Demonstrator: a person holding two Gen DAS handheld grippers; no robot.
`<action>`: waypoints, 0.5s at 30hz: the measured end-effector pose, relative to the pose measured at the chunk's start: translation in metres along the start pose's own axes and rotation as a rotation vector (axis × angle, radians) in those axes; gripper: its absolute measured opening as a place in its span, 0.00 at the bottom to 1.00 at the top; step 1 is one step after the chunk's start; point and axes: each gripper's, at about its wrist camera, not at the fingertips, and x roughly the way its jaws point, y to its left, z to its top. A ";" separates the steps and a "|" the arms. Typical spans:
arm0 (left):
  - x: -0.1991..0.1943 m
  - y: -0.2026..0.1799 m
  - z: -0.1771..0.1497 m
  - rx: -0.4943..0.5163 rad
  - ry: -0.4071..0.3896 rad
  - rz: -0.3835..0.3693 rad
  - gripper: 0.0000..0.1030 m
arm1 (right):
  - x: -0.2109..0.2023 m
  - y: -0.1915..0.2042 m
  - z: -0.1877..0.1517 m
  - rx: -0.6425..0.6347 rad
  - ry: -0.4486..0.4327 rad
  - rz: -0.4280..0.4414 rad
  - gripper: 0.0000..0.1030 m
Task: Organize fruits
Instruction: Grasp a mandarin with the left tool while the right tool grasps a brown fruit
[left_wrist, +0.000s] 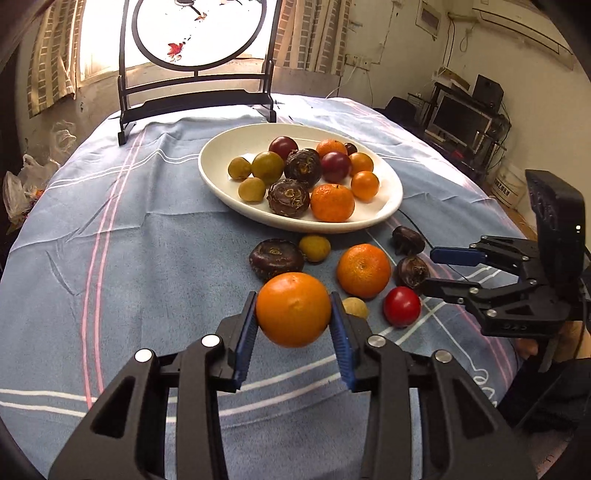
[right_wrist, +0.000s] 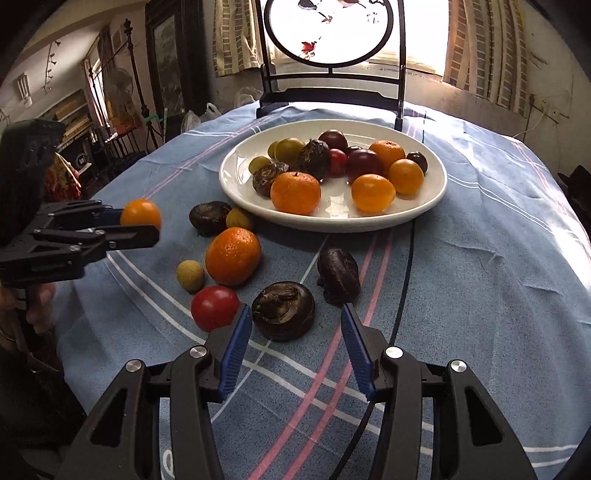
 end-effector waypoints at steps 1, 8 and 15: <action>-0.004 0.002 -0.002 -0.006 -0.004 0.000 0.35 | 0.001 0.003 0.001 -0.011 0.000 -0.012 0.49; -0.018 0.010 -0.007 -0.023 -0.022 0.003 0.35 | 0.020 0.023 0.011 -0.069 0.067 -0.041 0.46; -0.021 0.004 -0.007 -0.014 -0.036 -0.022 0.35 | 0.004 0.011 0.006 0.016 0.027 0.003 0.38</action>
